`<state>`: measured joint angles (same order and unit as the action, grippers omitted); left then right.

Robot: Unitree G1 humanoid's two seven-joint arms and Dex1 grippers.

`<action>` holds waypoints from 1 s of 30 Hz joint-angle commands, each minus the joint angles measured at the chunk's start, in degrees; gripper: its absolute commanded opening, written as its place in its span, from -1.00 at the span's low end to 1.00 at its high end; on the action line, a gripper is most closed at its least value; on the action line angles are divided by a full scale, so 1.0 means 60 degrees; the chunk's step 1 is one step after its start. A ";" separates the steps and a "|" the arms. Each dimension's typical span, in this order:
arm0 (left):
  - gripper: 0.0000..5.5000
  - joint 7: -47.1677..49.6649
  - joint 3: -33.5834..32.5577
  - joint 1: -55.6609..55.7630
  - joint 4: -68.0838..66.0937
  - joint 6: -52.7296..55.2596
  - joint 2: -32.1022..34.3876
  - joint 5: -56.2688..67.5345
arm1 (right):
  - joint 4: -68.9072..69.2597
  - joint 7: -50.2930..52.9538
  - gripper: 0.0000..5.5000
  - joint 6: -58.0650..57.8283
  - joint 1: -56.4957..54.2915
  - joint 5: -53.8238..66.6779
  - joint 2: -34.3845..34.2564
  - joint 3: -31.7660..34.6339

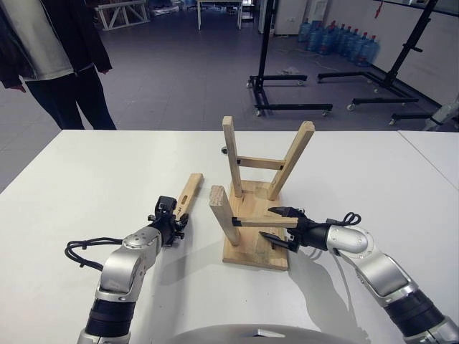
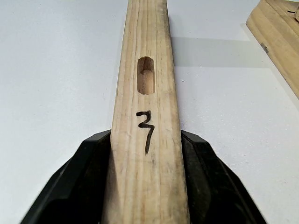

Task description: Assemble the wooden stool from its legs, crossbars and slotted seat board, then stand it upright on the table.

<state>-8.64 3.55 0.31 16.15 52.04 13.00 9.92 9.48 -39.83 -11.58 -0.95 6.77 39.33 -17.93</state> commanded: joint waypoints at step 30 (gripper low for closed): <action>-0.26 -0.7062 -0.0256 0.2126 -0.0483 -0.6372 0.1424 0.3752 | 0.0892 -0.0969 0.29 -0.3328 -0.1793 0.8532 -0.2297 0.4443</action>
<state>-47.89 1.75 10.36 14.43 9.14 20.13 28.07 15.28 -45.01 -30.32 -10.12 56.77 26.18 8.65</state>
